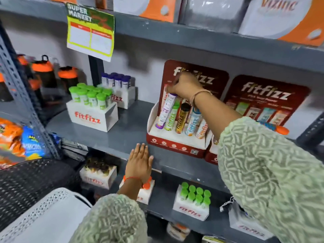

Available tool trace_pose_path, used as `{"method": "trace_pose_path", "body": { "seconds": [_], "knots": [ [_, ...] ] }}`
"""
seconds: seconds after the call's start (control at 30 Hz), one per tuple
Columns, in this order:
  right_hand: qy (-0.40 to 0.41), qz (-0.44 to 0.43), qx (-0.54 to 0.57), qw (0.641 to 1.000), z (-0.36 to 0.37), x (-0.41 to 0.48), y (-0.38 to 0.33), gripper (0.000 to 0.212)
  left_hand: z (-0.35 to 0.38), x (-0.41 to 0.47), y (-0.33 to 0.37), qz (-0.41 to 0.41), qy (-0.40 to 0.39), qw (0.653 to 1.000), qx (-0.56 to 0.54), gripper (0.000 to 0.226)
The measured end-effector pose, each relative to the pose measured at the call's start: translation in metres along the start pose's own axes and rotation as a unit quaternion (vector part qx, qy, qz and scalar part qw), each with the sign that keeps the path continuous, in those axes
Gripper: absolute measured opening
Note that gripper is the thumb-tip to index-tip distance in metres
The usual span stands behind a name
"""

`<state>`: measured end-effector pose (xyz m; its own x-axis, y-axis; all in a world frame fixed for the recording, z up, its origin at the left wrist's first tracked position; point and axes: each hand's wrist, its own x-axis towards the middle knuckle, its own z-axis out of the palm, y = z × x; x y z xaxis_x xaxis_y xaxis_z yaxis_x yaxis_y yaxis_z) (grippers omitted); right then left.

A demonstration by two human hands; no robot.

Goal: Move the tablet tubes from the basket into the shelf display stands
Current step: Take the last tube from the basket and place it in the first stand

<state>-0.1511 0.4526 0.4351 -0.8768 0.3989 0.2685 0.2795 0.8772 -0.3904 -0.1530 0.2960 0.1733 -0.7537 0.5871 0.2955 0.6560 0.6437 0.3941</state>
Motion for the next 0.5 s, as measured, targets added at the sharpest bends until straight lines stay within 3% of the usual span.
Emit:
{"method": "trace_pose_path", "body": {
  "seconds": [0.07,0.27,0.5],
  "knots": [
    [-0.033,0.007,0.025,0.999,0.006,0.006,-0.003,0.022,0.0,-0.001,-0.001,-0.009,-0.026,1.0,0.009,0.087],
    [-0.129,-0.031,-0.024,0.991,0.02,0.023,-0.01,0.028,-0.003,-0.002,0.001,-0.018,-0.048,0.997,0.049,0.088],
    [-0.173,-0.061,-0.072,0.98,0.014,0.028,-0.019,0.028,-0.003,-0.002,0.0,-0.017,-0.057,0.997,0.053,0.079]
  ]
}}
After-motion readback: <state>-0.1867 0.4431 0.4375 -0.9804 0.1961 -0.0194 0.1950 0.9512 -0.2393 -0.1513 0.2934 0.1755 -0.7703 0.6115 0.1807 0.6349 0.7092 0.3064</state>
